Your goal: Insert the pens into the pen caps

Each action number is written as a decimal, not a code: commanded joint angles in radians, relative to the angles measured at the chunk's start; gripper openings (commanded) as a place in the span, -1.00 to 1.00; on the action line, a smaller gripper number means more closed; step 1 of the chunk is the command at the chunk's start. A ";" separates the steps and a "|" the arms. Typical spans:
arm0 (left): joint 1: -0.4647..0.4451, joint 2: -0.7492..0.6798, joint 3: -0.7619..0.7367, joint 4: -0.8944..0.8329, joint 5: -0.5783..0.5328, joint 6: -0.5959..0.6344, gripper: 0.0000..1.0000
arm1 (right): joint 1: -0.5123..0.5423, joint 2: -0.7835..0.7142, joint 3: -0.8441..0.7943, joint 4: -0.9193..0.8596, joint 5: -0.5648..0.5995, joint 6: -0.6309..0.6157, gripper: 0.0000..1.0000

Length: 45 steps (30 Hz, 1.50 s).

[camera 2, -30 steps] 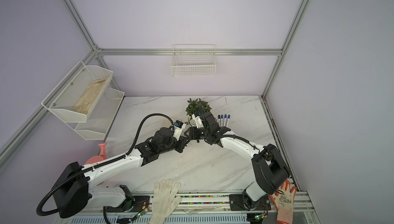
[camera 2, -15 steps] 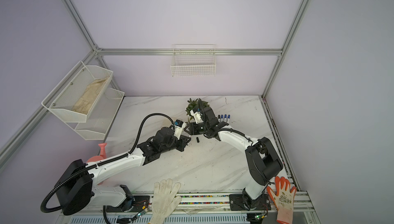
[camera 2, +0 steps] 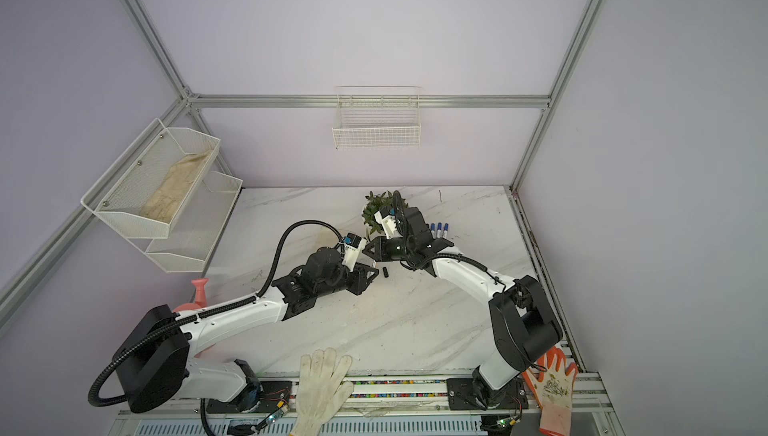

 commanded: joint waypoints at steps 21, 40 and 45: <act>0.053 -0.102 -0.074 -0.035 -0.038 -0.019 -1.00 | -0.006 -0.063 -0.009 0.004 0.093 0.055 -0.30; 0.064 -0.140 -0.169 -0.098 -0.025 0.009 -1.00 | -0.001 -0.131 -0.114 0.078 0.123 0.054 0.00; 0.065 -0.126 -0.147 -0.072 -0.011 0.015 -1.00 | 0.014 -0.068 -0.070 0.096 0.022 0.052 0.04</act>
